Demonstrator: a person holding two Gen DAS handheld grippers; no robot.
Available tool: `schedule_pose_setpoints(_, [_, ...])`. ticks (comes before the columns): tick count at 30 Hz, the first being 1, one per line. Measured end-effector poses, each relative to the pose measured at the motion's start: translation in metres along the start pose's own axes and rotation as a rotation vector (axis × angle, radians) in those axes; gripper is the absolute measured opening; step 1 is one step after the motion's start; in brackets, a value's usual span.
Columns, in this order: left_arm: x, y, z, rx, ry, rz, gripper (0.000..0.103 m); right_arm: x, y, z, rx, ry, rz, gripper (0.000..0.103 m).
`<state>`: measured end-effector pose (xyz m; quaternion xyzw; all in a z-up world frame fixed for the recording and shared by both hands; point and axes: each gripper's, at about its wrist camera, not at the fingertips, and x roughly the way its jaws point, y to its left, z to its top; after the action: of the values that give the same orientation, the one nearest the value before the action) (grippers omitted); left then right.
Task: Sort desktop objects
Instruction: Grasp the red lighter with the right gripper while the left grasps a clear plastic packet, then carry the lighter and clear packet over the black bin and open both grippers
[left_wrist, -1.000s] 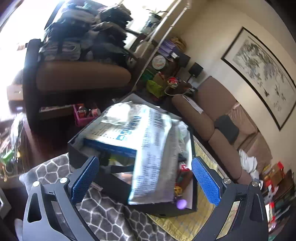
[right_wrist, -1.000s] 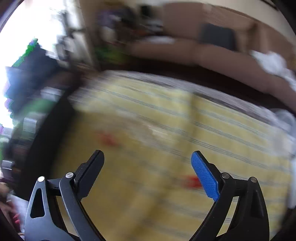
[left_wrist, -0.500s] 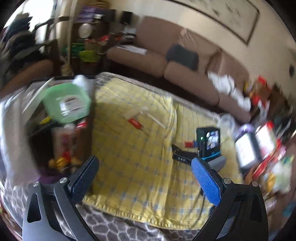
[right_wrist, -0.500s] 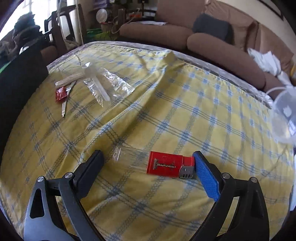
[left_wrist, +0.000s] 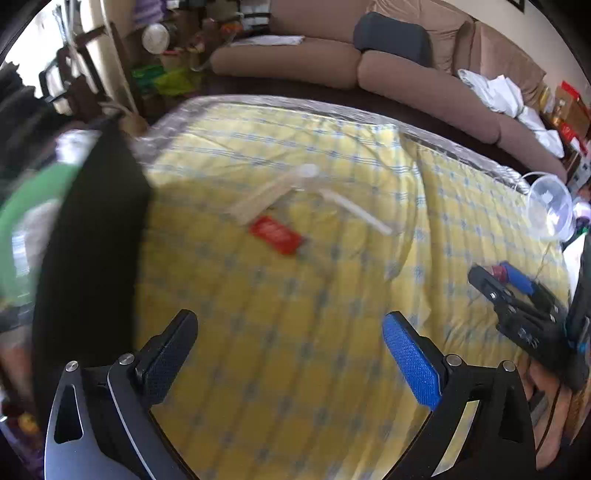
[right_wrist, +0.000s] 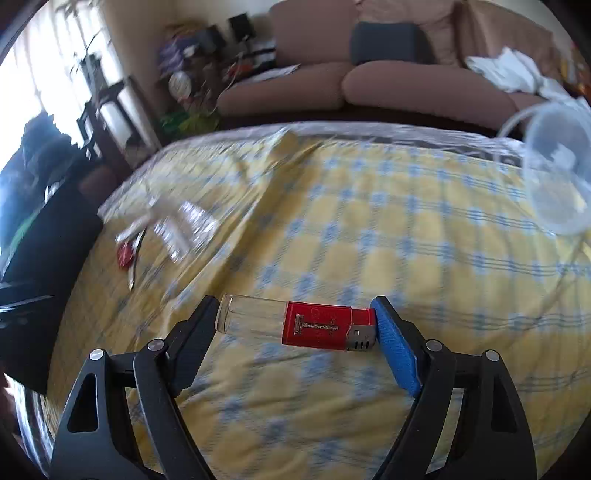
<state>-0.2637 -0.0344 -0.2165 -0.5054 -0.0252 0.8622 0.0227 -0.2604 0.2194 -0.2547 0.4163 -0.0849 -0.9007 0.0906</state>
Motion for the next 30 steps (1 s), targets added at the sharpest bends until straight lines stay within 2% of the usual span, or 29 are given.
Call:
schedule_pose_setpoints(1, [0.007,-0.001,0.004,-0.023,0.009,-0.051,0.102,0.0,-0.006,0.0,0.019,-0.007,-0.003,0.082])
schedule_pose_setpoints(2, [0.017,-0.004,0.011,-0.069,0.013,-0.134,0.102,0.0,-0.014,0.0,0.044,-0.011,-0.003,0.082])
schedule_pose_setpoints(3, [0.022,-0.007,0.016,-0.102,0.012,-0.16,0.102,0.0,-0.019,-0.001,0.063,-0.01,0.002,0.082])
schedule_pose_setpoints(5, [0.036,-0.014,0.03,-0.169,0.009,-0.165,0.102,0.0,-0.029,-0.001,0.108,-0.021,0.042,0.082])
schedule_pose_setpoints(9, [0.067,-0.027,0.067,-0.314,0.005,-0.091,0.102,0.002,-0.029,0.0,0.114,-0.026,0.035,0.082])
schedule_pose_setpoints(11, [0.087,-0.028,0.08,-0.391,0.061,-0.044,0.102,0.004,-0.027,0.001,0.11,-0.023,0.038,0.082])
schedule_pose_setpoints(13, [0.106,-0.031,0.085,-0.418,0.115,0.009,0.102,0.005,-0.028,0.001,0.11,-0.023,0.042,0.082])
schedule_pose_setpoints(14, [0.11,-0.036,0.087,-0.412,0.1,0.061,0.102,0.005,-0.028,0.001,0.113,-0.024,0.047,0.082])
schedule_pose_setpoints(16, [0.111,-0.045,0.09,-0.371,0.085,0.116,0.102,0.006,-0.029,0.001,0.12,-0.025,0.055,0.082])
schedule_pose_setpoints(18, [0.111,-0.052,0.087,-0.319,0.083,0.151,0.092,0.006,-0.03,0.0,0.124,-0.026,0.059,0.082])
schedule_pose_setpoints(19, [0.106,-0.053,0.083,-0.296,0.058,0.18,0.077,0.006,-0.029,0.0,0.123,-0.025,0.059,0.082])
schedule_pose_setpoints(20, [0.103,-0.053,0.082,-0.284,0.04,0.174,0.052,0.006,-0.031,0.001,0.123,-0.025,0.059,0.082])
schedule_pose_setpoints(21, [0.096,-0.053,0.079,-0.263,0.013,0.136,0.037,0.006,-0.032,0.0,0.124,-0.025,0.06,0.082])
schedule_pose_setpoints(22, [0.089,-0.053,0.078,-0.241,0.011,0.107,0.014,0.006,-0.031,0.0,0.125,-0.026,0.061,0.082])
schedule_pose_setpoints(25, [0.065,-0.051,0.072,-0.183,-0.005,0.063,0.007,0.006,-0.034,0.0,0.136,-0.028,0.072,0.082])
schedule_pose_setpoints(30, [-0.009,-0.031,0.05,-0.097,-0.087,0.016,0.006,0.005,-0.038,0.0,0.163,-0.034,0.095,0.082])
